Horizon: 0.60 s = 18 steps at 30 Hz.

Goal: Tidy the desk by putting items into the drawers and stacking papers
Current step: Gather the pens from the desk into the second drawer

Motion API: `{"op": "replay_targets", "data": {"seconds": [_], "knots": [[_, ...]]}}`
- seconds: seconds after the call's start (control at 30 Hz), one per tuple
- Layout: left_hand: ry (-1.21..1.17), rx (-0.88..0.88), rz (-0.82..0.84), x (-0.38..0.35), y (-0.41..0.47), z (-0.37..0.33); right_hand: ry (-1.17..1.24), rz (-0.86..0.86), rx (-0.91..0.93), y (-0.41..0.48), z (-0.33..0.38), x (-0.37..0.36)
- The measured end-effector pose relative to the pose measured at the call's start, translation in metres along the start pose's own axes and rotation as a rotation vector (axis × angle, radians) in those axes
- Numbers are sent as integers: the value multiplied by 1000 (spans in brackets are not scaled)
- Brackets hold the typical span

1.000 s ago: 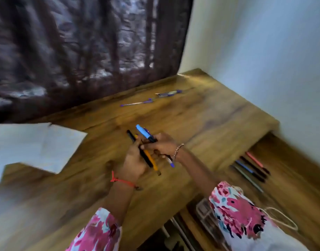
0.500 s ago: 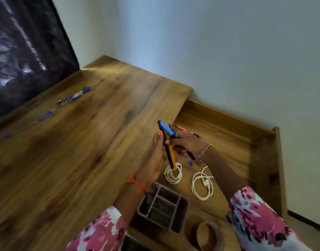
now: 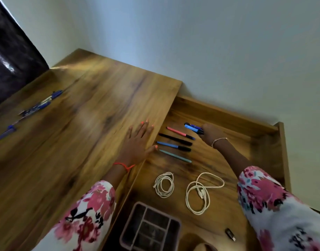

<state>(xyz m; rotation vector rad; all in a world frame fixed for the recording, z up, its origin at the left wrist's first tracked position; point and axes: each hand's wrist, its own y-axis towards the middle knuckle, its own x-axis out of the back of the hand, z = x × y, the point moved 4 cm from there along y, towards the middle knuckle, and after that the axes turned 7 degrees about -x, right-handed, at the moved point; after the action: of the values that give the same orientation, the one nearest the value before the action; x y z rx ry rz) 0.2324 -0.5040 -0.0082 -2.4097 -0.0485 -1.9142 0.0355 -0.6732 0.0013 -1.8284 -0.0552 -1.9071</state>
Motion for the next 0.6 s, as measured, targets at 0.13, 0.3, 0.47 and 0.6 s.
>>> {"op": "replay_targets", "data": {"seconds": [0.13, 0.3, 0.47, 0.6], "knots": [[-13, -6, -52, -2, 1, 2, -92, -24, 55, 30, 12, -10], [-48, -7, -71, -4, 1, 4, -161, 1, 108, 54, 36, -20], [-57, 8, -82, -5, 1, 6, -155, 23, 133, 68, 45, -37], [-82, 14, -91, -5, 1, 5, -158, 25, 155, 74, 47, -47]]}}
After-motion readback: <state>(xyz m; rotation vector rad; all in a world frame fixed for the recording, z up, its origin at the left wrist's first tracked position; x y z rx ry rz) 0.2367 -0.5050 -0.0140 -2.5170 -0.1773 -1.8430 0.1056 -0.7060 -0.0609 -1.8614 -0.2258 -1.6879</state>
